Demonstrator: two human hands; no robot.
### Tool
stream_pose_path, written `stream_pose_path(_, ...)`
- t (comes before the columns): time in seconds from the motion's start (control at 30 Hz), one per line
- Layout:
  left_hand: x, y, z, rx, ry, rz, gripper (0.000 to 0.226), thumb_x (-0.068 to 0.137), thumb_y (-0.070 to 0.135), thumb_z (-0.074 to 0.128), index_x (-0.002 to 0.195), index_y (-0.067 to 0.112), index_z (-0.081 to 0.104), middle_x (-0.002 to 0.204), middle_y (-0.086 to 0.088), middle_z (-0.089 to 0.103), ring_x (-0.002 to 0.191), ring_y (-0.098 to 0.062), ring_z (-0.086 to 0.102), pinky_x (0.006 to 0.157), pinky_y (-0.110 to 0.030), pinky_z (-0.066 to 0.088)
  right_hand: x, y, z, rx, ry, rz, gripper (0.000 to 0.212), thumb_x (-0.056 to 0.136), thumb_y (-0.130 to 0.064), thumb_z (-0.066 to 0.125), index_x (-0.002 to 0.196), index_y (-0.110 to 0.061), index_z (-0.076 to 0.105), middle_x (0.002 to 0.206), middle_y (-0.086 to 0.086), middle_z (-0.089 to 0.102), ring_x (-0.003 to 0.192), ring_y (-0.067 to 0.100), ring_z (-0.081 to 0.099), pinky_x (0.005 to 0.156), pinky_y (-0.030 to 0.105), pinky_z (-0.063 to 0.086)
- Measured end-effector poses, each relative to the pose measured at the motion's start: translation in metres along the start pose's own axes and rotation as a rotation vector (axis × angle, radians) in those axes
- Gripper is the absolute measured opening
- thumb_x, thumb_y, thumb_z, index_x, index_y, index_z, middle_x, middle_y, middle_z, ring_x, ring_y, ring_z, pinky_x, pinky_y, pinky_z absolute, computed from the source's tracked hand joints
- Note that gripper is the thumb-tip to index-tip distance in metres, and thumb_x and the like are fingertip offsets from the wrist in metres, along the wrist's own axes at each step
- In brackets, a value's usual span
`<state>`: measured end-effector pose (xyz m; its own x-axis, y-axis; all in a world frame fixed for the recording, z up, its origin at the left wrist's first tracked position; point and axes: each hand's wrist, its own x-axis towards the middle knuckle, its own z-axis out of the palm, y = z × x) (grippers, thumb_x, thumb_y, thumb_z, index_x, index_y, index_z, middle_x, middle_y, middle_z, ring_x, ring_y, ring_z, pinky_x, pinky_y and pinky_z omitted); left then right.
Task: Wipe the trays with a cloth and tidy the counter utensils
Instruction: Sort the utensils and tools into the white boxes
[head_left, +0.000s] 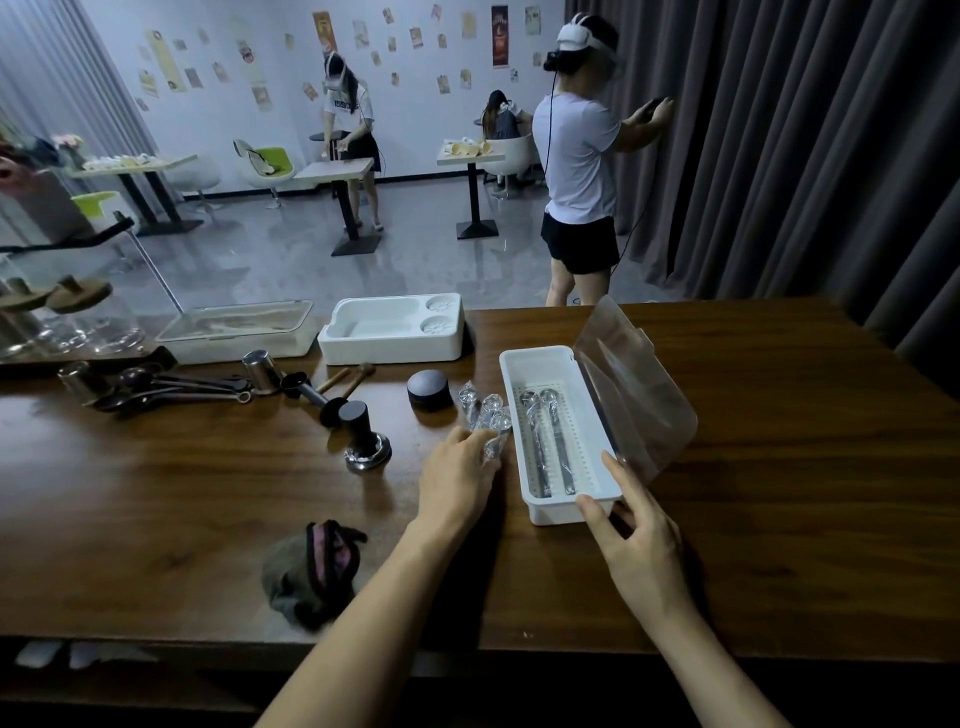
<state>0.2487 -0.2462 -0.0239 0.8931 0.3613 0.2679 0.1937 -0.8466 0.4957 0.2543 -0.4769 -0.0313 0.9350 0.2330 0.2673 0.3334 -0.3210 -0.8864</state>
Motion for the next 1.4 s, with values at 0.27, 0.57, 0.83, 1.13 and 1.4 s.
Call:
stream_pose_path(0.27, 0.001, -0.009, -0.003, 0.026, -0.019, -0.051, 0.04, 0.094, 0.023, 0.065, 0.133, 0.023, 0.065, 0.111, -0.003, 0.06, 0.101, -0.029, 0.063, 0.079, -0.037, 0.049, 0.001, 0.007, 0.002, 0.005, 0.006, 0.0, 0.068, 0.085, -0.066, 0.057, 0.145, -0.038, 0.046, 0.152, -0.009, 0.045, 0.138, 0.009, 0.043, 0.107, 0.045, 0.047)
stream_pose_path(0.57, 0.002, -0.015, -0.011, -0.112, -0.017, -0.139, 0.042, 0.094, 0.026, 0.066, 0.136, 0.024, 0.061, 0.122, -0.005, 0.064, 0.11, -0.025, 0.064, 0.089, -0.035, 0.05, 0.002, 0.004, 0.003, 0.011, 0.005, 0.002, 0.063, 0.089, -0.056, 0.063, 0.145, -0.035, 0.047, 0.152, -0.006, 0.046, 0.138, 0.01, 0.044, 0.108, 0.045, 0.047)
stream_pose_path(0.83, -0.001, -0.01, -0.02, -0.21, -0.084, -0.19, 0.035, 0.092, 0.014, 0.06, 0.122, 0.029, 0.069, 0.089, -0.001, 0.072, 0.07, -0.017, 0.066, 0.065, -0.026, 0.048, 0.002, 0.003, 0.002, -0.006, 0.003, -0.002, 0.062, 0.087, -0.052, 0.061, 0.145, -0.035, 0.046, 0.152, -0.006, 0.045, 0.14, 0.009, 0.041, 0.109, 0.044, 0.046)
stream_pose_path(1.13, 0.008, -0.002, -0.026, -0.642, -0.064, -0.305, 0.04, 0.093, 0.0, 0.053, 0.12, 0.024, 0.071, 0.071, 0.003, 0.054, 0.052, -0.01, 0.048, 0.051, -0.024, 0.043, 0.001, 0.006, 0.002, -0.007, 0.007, -0.012, 0.063, 0.086, -0.057, 0.059, 0.144, -0.034, 0.048, 0.15, -0.007, 0.048, 0.138, 0.009, 0.044, 0.105, 0.045, 0.049)
stream_pose_path(1.4, 0.028, 0.031, -0.034, -0.888, -0.061, -0.235, 0.04, 0.096, 0.002, 0.059, 0.127, 0.025, 0.07, 0.079, 0.008, 0.054, 0.061, 0.001, 0.051, 0.062, -0.018, 0.044, 0.0, 0.005, 0.002, -0.008, 0.017, -0.006, 0.058, 0.088, -0.063, 0.058, 0.141, -0.044, 0.047, 0.15, -0.011, 0.045, 0.135, 0.012, 0.048, 0.106, 0.045, 0.049)
